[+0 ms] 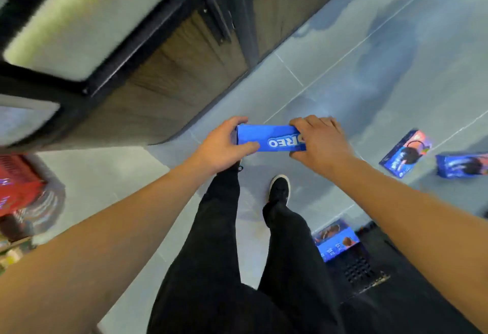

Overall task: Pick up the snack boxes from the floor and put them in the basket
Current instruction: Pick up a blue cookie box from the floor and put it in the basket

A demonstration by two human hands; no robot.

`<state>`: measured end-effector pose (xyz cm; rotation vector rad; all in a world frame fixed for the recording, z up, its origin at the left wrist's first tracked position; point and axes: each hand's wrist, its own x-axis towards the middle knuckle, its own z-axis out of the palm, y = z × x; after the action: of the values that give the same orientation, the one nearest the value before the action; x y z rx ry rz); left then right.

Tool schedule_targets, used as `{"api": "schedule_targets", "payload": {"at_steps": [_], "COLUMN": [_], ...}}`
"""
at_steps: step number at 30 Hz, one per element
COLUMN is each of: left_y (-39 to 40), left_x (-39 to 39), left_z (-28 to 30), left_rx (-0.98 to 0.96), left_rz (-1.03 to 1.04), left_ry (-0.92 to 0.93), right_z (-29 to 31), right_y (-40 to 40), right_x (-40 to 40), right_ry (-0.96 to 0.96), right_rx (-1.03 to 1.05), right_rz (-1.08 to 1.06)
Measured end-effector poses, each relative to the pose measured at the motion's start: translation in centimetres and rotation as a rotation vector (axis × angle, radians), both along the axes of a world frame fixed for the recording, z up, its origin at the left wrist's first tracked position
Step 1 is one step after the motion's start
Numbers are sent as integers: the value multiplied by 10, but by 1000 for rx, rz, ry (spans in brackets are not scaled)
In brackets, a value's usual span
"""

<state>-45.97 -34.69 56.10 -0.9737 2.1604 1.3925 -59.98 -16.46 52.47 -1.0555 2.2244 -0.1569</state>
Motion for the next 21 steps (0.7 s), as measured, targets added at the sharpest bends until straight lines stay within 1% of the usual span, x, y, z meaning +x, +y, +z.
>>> {"api": "schedule_targets", "payload": {"at_steps": [3, 5, 7, 9, 12, 15, 17, 21], "left_y": [8, 14, 18, 20, 23, 30, 37, 51], "left_x": [38, 62, 95, 130, 193, 258, 305, 401], "left_z": [57, 87, 118, 140, 158, 171, 182, 204], "left_rx": [-115, -173, -258, -314, -411, -451, -473, -515], "left_rz": [39, 95, 187, 322, 464, 619, 721, 917], "left_ry": [170, 230, 263, 246, 200, 185, 173, 181], "right_z": [60, 94, 131, 162, 192, 211, 224, 242], "right_y": [-15, -25, -39, -57, -86, -118, -135, -162], "right_x": [12, 26, 47, 71, 111, 161, 203, 282], "right_ry": [70, 84, 82, 46, -20, -28, 16, 44], "right_rx": [-40, -84, -130, -154, -152, -166, -199, -316], "right_rz": [83, 122, 222, 337, 543, 752, 879, 978]}}
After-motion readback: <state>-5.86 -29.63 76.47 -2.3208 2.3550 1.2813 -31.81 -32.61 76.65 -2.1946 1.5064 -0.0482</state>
